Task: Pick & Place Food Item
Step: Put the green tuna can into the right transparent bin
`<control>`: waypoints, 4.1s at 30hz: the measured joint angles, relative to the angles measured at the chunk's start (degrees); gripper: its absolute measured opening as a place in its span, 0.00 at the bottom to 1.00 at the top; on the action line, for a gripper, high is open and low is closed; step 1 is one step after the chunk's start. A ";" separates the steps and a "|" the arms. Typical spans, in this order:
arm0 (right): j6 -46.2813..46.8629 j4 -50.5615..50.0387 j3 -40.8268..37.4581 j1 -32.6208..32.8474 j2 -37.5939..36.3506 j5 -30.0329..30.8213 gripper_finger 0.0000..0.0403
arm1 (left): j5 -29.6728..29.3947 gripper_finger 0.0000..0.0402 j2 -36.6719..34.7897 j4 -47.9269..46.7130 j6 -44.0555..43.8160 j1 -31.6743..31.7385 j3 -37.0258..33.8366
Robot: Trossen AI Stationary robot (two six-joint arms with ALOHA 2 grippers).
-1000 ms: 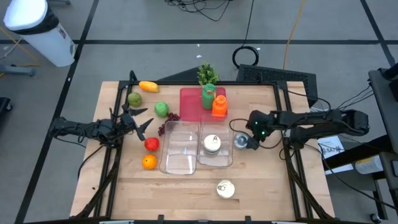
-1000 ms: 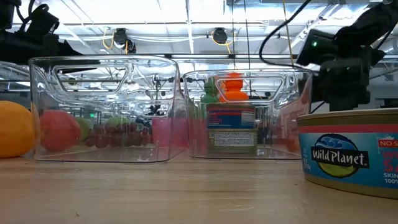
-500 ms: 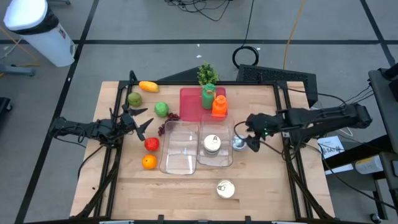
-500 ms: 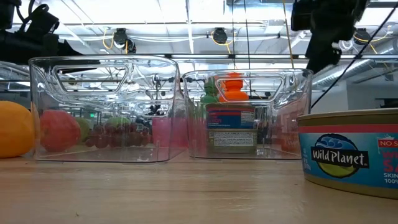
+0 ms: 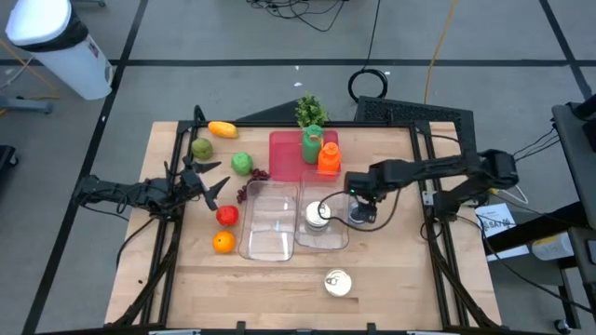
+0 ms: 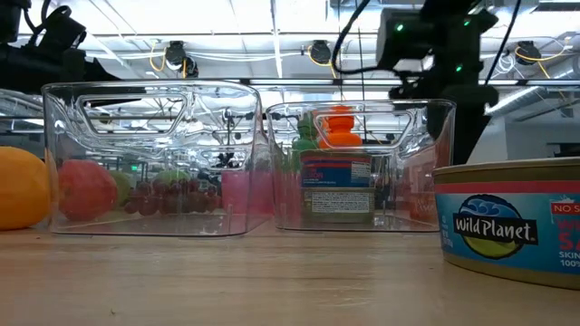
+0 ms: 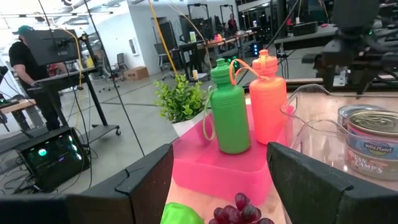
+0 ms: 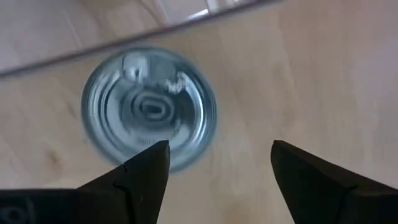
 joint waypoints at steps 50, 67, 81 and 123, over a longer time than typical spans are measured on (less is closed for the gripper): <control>-0.68 1.97 -12.54 -14.72 1.10 12.28 0.65 | -0.02 0.68 -0.01 0.02 0.00 -0.02 0.00; -7.07 6.60 -12.65 -17.64 1.18 -7.10 0.65 | 0.00 0.68 0.00 0.02 0.00 0.00 0.00; -7.78 10.78 -14.15 -14.88 1.28 -21.20 0.65 | -0.02 0.68 0.00 0.02 0.00 0.00 0.00; -6.15 20.05 -21.07 -22.64 -0.10 -21.20 0.65 | -0.01 0.68 0.00 0.01 0.00 0.00 0.00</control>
